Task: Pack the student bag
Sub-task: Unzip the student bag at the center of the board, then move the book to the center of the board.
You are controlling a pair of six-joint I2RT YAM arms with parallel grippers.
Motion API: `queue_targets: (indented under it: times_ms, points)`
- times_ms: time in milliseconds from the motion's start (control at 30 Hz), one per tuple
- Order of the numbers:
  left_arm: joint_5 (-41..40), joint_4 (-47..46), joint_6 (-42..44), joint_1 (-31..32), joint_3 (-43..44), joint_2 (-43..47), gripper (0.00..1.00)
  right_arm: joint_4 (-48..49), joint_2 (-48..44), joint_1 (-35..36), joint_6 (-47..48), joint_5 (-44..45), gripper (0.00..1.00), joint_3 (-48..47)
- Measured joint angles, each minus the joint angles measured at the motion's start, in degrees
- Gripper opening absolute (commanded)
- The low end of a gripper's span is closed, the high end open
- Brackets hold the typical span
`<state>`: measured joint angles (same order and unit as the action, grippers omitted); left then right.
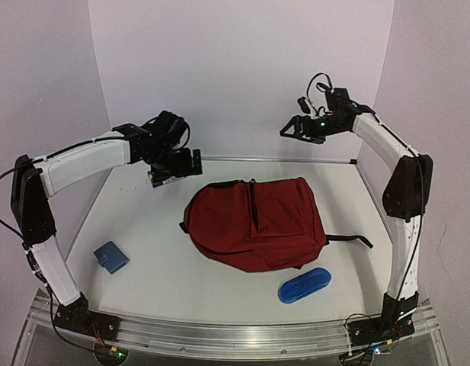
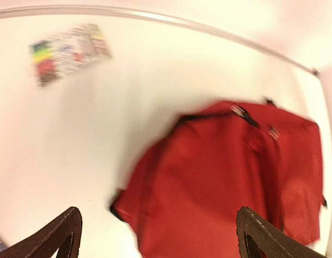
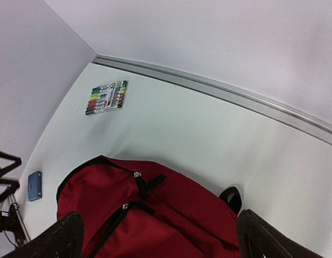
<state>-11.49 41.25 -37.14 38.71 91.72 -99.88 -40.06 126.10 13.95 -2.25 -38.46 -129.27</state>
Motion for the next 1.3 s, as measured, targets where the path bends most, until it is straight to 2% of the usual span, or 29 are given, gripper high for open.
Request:
queue_targets:
  times_ms: [133,300,467,700,1067,1300]
  points:
    - [-2.0,5.2,0.9,-7.7,3.5,-1.8,1.0,0.0,-0.5,-5.5,-3.4,-9.2,0.98,4.6]
    - [-2.1,7.9,4.4,-14.2,13.8,-11.1,1.0,-0.7,-0.6,-8.0,-5.9,-15.8,0.98,10.2]
    - [-1.2,11.1,8.2,-17.7,29.1,-25.9,1.0,-1.1,-2.1,-7.6,-1.7,-14.1,0.98,16.9]
    - [0.0,10.4,11.7,-21.1,42.1,-40.6,1.0,-4.2,-8.8,-7.3,8.9,-8.1,0.98,23.5]
    - [2.9,3.3,15.1,-27.0,45.5,-48.5,0.94,-8.8,-10.6,-7.3,15.4,-3.1,0.98,23.1]
    - [3.5,4.9,16.8,-27.5,43.2,-49.5,0.8,-10.9,-7.8,-7.3,15.7,-2.7,0.98,18.2]
